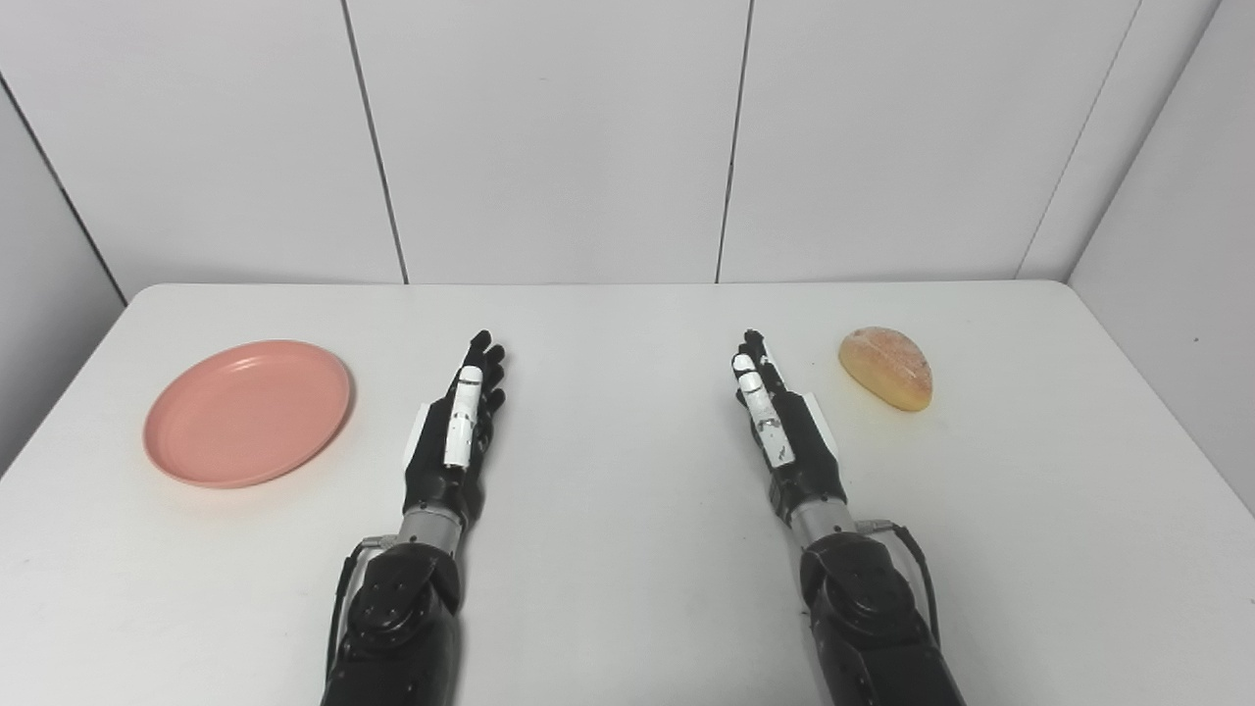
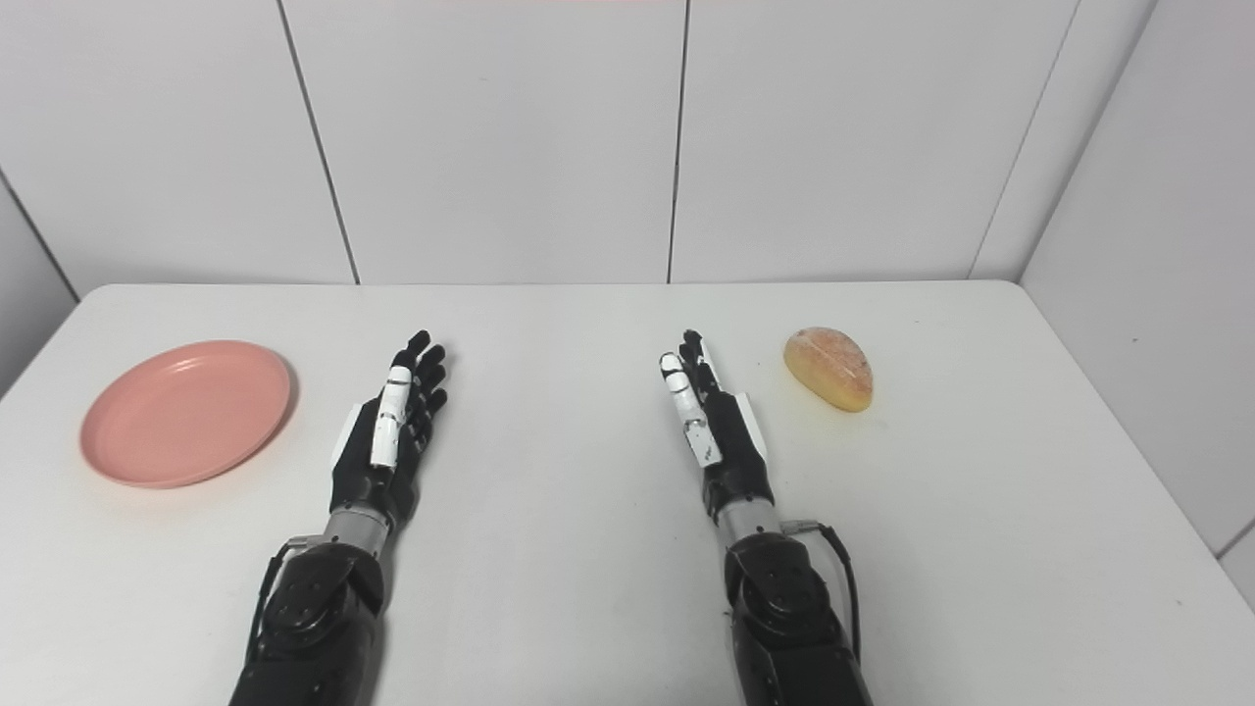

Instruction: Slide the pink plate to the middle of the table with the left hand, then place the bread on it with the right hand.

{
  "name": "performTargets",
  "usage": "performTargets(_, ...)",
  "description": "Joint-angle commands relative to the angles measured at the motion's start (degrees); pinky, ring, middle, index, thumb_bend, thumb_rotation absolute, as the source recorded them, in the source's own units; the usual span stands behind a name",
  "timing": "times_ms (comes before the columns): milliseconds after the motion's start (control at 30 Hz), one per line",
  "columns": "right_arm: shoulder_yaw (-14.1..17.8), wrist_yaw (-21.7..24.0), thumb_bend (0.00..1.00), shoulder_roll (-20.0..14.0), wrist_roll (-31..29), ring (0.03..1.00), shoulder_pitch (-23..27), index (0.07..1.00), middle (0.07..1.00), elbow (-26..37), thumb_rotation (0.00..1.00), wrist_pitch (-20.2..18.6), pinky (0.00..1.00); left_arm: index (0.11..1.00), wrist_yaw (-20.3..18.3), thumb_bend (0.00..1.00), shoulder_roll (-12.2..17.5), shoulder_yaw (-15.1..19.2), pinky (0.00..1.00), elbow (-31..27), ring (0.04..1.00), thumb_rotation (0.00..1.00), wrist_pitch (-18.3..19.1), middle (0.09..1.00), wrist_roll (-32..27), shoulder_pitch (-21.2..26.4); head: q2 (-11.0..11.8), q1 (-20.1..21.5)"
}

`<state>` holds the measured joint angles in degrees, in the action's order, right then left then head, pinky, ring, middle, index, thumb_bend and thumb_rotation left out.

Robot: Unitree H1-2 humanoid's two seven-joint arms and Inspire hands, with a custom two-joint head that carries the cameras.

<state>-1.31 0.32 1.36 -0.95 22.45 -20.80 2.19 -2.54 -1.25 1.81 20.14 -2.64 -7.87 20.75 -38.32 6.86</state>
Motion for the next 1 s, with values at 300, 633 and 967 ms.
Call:
performTargets(300, 0.2, -0.5, 0.65, 0.1, 1.0, 1.000, 2.6, 1.000, 1.000, 0.0, 0.92, 2.1, 1.00, 0.954, -0.8, 0.40, -0.2, -0.1, 1.00, -1.4, 1.000, 1.00, -0.3, 0.974, -0.5, 1.1, 0.0, 0.0)
performTargets(633, 0.5, -0.2, 0.66, 0.1, 0.6, 1.000, 2.8, 1.000, 1.000, -0.4, 0.92, 2.6, 1.00, 0.951, -0.7, 0.39, -0.2, -0.1, 1.00, -1.5, 0.999, 1.00, -0.1, 0.972, -0.4, 1.1, 0.0, 0.0)
performTargets(967, 0.7, 0.4, 0.65, 0.4, -0.5, 1.000, 2.8, 1.000, 1.000, 0.0, 0.93, 1.9, 1.00, 0.951, -0.6, 0.40, -0.2, -0.1, 1.00, -1.3, 0.997, 1.00, 0.0, 0.970, -0.3, 1.3, 0.2, 0.0)
